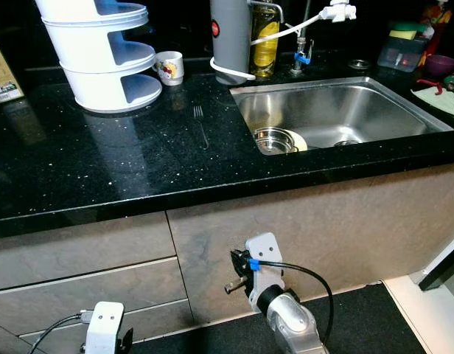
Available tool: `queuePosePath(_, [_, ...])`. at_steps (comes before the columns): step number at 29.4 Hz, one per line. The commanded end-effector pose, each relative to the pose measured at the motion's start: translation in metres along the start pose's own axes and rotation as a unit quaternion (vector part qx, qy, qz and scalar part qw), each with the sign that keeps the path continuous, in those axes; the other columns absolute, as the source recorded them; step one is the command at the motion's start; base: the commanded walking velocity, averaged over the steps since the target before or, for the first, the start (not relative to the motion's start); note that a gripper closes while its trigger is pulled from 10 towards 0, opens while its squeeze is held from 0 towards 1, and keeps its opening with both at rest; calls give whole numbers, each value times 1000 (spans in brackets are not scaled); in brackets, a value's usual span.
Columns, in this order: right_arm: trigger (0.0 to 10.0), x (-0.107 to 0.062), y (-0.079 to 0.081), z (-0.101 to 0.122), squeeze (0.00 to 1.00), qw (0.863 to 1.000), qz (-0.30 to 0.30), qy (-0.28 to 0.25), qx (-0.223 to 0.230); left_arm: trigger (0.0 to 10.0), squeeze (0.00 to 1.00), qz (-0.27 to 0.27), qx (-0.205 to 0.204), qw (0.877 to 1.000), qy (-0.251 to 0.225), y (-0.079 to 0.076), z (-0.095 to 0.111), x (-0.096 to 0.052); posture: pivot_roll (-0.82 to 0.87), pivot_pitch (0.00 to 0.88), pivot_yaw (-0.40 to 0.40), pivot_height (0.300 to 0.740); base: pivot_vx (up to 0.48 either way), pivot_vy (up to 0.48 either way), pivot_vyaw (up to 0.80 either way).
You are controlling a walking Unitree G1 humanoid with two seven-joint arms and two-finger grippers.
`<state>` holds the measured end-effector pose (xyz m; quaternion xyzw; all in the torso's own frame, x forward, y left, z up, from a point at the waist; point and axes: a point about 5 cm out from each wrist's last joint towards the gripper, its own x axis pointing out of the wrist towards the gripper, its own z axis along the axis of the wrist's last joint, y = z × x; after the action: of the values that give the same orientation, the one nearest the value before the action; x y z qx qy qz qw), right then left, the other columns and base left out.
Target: Kitchen organization
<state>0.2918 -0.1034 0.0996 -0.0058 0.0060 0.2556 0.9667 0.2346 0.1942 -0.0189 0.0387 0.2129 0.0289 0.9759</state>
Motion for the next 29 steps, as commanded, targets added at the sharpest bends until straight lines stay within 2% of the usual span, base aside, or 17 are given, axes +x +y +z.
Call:
queuePosePath(1, [10000, 1, 2, -3, 1000, 1000, 7, 1, 5, 10000, 0, 12, 0, 1000, 20, 8, -9, -4, -42, 172, 6, 740, 0, 0, 0])
queuePosePath(13, [10000, 5, 1, -3, 1000, 1000, 15, -3, 16, 10000, 0, 12, -1, 1000, 19, 7, -7, -2, -42, 170, 9, 740, 0, 0, 0])
queuePosePath(17, [10000, 6, 0, -5, 1000, 1000, 13, 11, 10, 10000, 0, 12, -2, 1000, 18, 7, -6, -1, -46, 173, 9, 740, 0, 0, 0])
queuePosePath(18, [10000, 6, 0, -6, 816, 1000, 15, 13, 11, 10000, 0, 11, -3, 1000, 18, 7, -6, 0, -49, 177, 10, 740, 0, 0, 0])
queuePosePath(19, [10000, 6, 0, -6, 816, 1000, 15, 13, 11, 10000, 0, 11, -3, 1000, 18, 7, -6, 0, -49, 177, 10, 740, 0, 0, 0])
queuePosePath(20, [10000, 6, 0, -6, 0, 1000, 19, 16, 17, 10000, 0, 10, -3, 1000, 18, 6, -6, 0, -51, 177, 11, 740, 0, 0, 0])
queuePosePath(26, [10000, 5, 1, -7, 0, 999, 27, 11, 29, 10000, 0, 0, 1, 1000, 19, 3, -6, 0, -51, 177, 11, 740, 0, 0, 0])
queuePosePath(27, [0, 3, 1, -6, 0, 999, 25, 8, 33, 10000, 0, -2, 2, 1000, 19, 2, -6, 0, -59, 186, 20, 740, 0, 0, 0])
queuePosePath(29, [0, 2, 0, -6, 0, 999, 24, 5, 39, 10000, 0, -4, 3, 1000, 19, 2, -6, 0, -59, 186, 20, 740, 0, 0, 0])
